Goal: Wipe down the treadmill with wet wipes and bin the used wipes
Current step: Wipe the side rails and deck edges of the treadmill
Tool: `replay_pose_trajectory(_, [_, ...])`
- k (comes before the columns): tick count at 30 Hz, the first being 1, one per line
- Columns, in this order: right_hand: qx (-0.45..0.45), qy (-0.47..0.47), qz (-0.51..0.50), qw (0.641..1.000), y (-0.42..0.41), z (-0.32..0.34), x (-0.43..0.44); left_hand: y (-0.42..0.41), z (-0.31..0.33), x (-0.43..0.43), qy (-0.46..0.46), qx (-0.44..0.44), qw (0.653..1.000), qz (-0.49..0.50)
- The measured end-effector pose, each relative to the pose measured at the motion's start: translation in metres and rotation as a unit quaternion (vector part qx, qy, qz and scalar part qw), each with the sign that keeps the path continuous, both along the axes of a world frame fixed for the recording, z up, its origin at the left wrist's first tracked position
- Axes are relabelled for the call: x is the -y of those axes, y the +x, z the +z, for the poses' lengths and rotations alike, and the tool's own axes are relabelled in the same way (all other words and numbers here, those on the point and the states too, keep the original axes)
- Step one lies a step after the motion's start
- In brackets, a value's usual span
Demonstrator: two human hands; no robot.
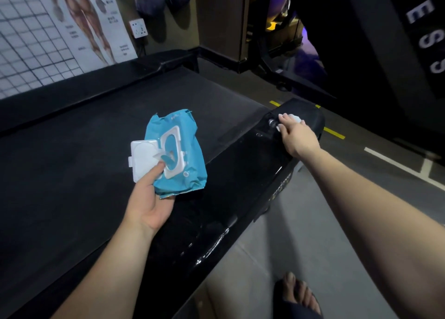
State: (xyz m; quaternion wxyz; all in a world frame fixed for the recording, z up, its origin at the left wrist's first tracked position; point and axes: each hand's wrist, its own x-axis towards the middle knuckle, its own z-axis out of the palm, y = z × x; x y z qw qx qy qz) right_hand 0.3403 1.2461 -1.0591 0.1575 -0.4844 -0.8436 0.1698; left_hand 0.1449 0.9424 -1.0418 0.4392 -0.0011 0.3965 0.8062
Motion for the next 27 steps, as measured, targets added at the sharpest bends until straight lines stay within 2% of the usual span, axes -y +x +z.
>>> replay_pose_trajectory(3, [-0.1,0.034,-0.036,0.994,0.0,-0.003,0.008,0.0,-0.001,0.0,0.001,-0.003,1.0,-0.006])
replay_pose_trajectory(6, [-0.136,0.054,-0.05,0.988,0.003,-0.001,0.012,-0.001,-0.002,0.0,-0.002,-0.007,1.0,-0.012])
replay_pose_trajectory(11, [-0.219,0.002,-0.084,0.972,0.009,0.014,0.012,-0.004,-0.005,-0.001,0.001,-0.004,1.0,-0.011])
replay_pose_trajectory(12, [-0.212,-0.005,-0.081,0.974,0.013,0.016,0.012,-0.005,-0.005,-0.001,0.002,-0.004,1.0,-0.012])
replay_pose_trajectory(16, [-0.013,-0.012,0.007,1.0,0.02,0.015,0.013,-0.004,-0.005,-0.001,0.003,-0.009,1.0,-0.01])
replay_pose_trajectory(18, [0.027,-0.026,0.029,0.999,0.017,0.014,0.009,-0.004,-0.004,-0.001,0.005,-0.011,1.0,-0.01])
replay_pose_trajectory(22, [-0.022,-0.03,-0.047,0.998,0.016,0.017,-0.001,-0.004,-0.005,0.0,0.009,-0.013,1.0,-0.009])
replay_pose_trajectory(25, [-0.061,0.012,-0.067,0.996,0.021,0.019,-0.008,-0.005,-0.006,0.0,0.016,-0.009,1.0,-0.011])
replay_pose_trajectory(27, [-0.122,0.051,-0.103,0.986,0.023,0.022,-0.008,-0.007,-0.006,0.0,0.019,-0.016,1.0,-0.015])
